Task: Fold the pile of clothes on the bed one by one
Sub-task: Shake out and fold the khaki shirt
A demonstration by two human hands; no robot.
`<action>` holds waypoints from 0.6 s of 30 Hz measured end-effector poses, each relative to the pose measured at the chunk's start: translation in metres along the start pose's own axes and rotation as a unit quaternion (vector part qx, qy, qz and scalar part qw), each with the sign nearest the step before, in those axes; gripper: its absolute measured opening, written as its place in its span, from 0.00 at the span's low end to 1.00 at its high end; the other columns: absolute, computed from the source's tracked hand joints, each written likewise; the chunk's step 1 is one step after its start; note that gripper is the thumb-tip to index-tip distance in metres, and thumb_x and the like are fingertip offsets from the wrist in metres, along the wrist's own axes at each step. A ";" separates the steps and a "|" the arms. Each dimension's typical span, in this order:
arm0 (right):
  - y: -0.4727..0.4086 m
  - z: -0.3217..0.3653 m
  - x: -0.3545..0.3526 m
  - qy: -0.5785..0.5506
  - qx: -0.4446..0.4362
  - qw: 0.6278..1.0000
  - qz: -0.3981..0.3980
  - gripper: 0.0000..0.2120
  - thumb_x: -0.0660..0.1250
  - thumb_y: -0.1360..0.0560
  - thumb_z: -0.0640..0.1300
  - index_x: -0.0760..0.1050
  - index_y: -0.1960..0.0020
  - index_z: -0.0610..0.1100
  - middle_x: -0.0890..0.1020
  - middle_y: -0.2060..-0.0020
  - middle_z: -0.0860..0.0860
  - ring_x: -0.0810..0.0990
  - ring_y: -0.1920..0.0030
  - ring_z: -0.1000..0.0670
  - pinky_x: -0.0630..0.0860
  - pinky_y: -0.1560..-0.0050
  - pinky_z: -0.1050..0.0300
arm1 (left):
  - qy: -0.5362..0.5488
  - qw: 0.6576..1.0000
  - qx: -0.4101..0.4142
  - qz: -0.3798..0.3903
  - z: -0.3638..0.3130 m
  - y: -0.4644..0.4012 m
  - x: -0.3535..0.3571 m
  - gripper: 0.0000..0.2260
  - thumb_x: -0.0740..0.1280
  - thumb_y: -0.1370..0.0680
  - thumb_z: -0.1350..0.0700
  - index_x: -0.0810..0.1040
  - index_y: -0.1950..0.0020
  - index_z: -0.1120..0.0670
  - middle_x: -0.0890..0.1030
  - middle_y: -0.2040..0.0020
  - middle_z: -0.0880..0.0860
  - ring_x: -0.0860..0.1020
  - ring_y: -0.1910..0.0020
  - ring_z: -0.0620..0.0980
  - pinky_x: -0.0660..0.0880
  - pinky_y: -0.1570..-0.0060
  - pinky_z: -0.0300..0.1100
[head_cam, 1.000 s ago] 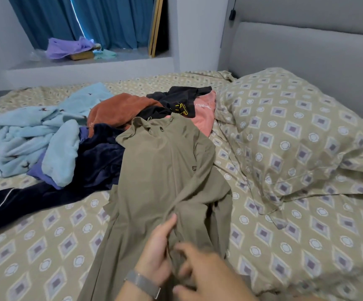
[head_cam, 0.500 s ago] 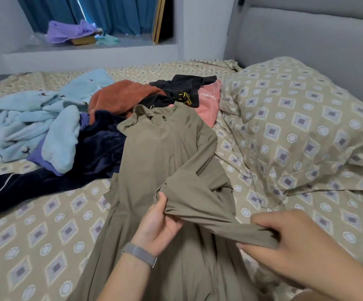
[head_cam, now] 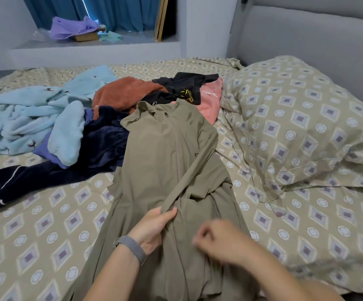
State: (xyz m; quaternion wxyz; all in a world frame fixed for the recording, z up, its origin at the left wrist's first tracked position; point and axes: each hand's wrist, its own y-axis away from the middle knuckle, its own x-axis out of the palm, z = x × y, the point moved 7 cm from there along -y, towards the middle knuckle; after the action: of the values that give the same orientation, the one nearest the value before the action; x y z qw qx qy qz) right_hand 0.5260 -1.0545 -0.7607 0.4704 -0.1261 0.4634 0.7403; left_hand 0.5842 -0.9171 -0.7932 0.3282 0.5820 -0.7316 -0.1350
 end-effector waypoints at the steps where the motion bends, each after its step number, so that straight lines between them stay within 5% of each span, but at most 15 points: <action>1: -0.014 -0.009 -0.017 -0.058 0.035 0.996 -0.066 0.16 0.61 0.21 0.55 0.75 0.54 0.43 0.81 0.59 0.47 0.83 0.58 0.43 0.78 0.55 0.55 | 0.004 1.000 -0.001 -0.006 0.001 0.000 -0.001 0.08 0.62 0.19 0.62 0.79 0.46 0.63 0.84 0.56 0.59 0.84 0.62 0.51 0.81 0.61 0.41; 4: -0.059 -0.037 -0.048 -0.250 0.133 0.947 -0.151 0.22 0.58 0.19 0.56 0.74 0.50 0.35 0.81 0.60 0.41 0.80 0.68 0.43 0.82 0.62 0.46 | 0.009 1.000 -0.013 -0.025 0.007 -0.003 -0.005 0.09 0.62 0.19 0.59 0.80 0.47 0.62 0.85 0.55 0.60 0.84 0.61 0.51 0.81 0.58 0.42; 7: -0.096 -0.047 -0.055 -0.424 0.122 0.880 -0.179 0.18 0.60 0.19 0.51 0.73 0.46 0.35 0.79 0.60 0.43 0.80 0.67 0.45 0.83 0.57 0.45 | -0.025 0.998 -0.025 -0.048 0.016 -0.011 -0.011 0.10 0.64 0.19 0.58 0.80 0.45 0.64 0.84 0.50 0.63 0.83 0.53 0.56 0.79 0.48 0.48; 10: -0.124 -0.045 -0.059 -0.653 0.032 0.742 -0.146 0.13 0.62 0.19 0.41 0.74 0.38 0.35 0.83 0.48 0.40 0.83 0.51 0.45 0.80 0.50 0.51 | -0.118 0.991 -0.001 -0.063 0.018 -0.022 -0.016 0.10 0.67 0.22 0.59 0.80 0.44 0.64 0.85 0.52 0.60 0.83 0.53 0.54 0.78 0.48 0.46; 12: -0.134 -0.045 -0.069 -0.726 -0.002 0.670 -0.153 0.13 0.63 0.21 0.35 0.73 0.37 0.32 0.83 0.48 0.39 0.82 0.50 0.44 0.78 0.45 0.49 | -0.172 0.981 0.053 -0.077 0.001 -0.034 -0.015 0.13 0.71 0.24 0.60 0.77 0.42 0.63 0.85 0.52 0.56 0.82 0.55 0.49 0.78 0.54 0.36; 14: -0.144 -0.047 -0.088 -0.711 -0.007 0.678 -0.186 0.13 0.65 0.23 0.32 0.74 0.39 0.32 0.83 0.52 0.39 0.82 0.53 0.44 0.79 0.48 0.49 | -0.221 0.963 0.112 -0.106 -0.028 -0.053 -0.007 0.22 0.73 0.27 0.60 0.71 0.36 0.59 0.81 0.47 0.55 0.80 0.55 0.46 0.76 0.56 0.30; 18: -0.162 -0.052 -0.135 -0.652 -0.007 0.724 -0.225 0.15 0.68 0.25 0.33 0.72 0.39 0.31 0.83 0.51 0.37 0.83 0.55 0.43 0.81 0.59 0.53 | -0.388 0.895 0.191 -0.108 -0.089 -0.110 0.052 0.29 0.76 0.29 0.54 0.70 0.31 0.59 0.78 0.46 0.53 0.80 0.50 0.48 0.75 0.43 0.39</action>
State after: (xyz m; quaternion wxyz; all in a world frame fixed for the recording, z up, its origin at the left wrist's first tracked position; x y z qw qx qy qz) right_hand 0.7157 -1.1538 -0.7965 0.8082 0.2844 -0.0051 0.5156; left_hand 0.7197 -0.9812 -0.7738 -0.1156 0.6102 -0.7453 -0.2426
